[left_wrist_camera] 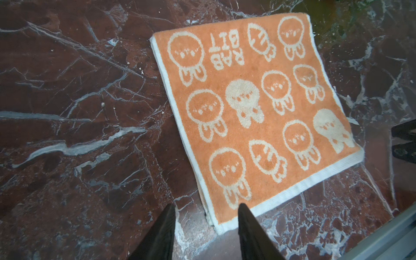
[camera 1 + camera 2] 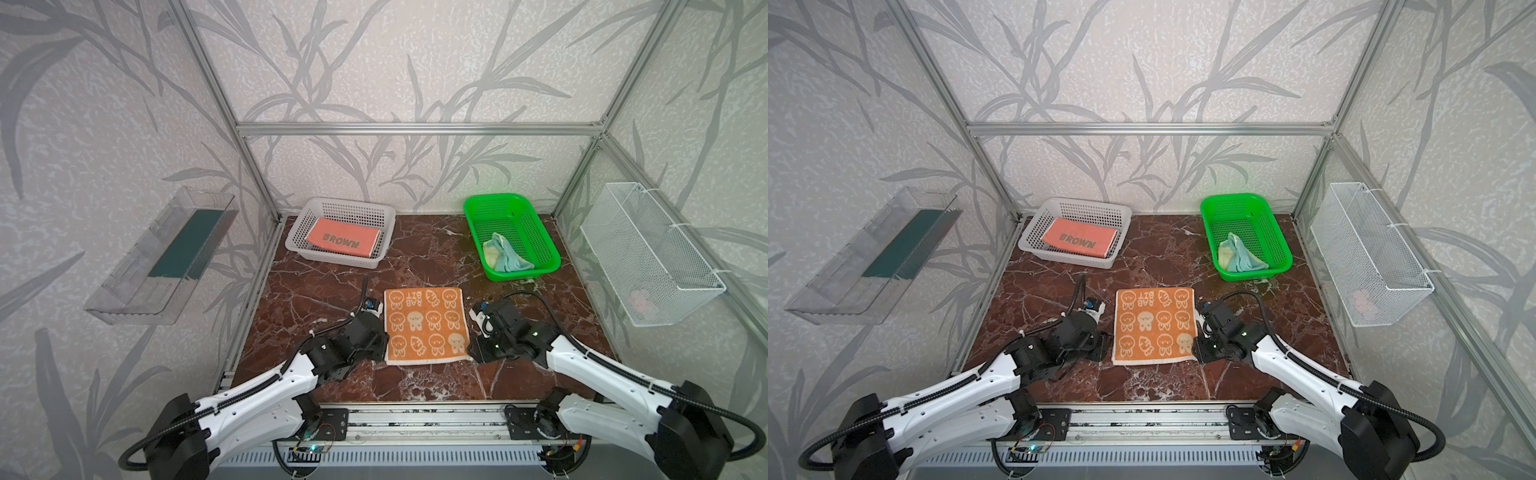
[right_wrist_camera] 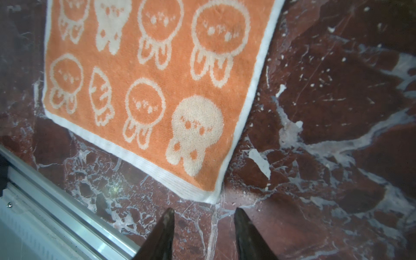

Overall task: Fold and stack the towels
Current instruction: 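Open both grippers and release the folded edge near the robot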

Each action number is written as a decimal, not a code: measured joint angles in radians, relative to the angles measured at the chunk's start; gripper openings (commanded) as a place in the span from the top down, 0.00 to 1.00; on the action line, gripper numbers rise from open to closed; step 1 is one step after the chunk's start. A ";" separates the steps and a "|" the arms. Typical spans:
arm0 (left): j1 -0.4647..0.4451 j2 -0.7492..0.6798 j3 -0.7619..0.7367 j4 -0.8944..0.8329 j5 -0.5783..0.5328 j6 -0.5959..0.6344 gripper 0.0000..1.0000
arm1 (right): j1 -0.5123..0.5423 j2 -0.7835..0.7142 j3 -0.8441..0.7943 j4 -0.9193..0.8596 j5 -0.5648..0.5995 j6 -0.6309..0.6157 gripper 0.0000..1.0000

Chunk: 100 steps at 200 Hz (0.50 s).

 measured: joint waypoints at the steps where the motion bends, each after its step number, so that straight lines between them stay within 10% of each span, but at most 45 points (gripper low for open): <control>1: 0.000 0.003 0.000 0.001 0.000 0.000 0.54 | 0.000 0.003 0.000 0.001 0.000 0.000 0.62; 100: 0.051 0.272 0.098 0.138 0.029 0.060 0.54 | 0.054 0.131 -0.011 0.129 -0.001 0.018 0.77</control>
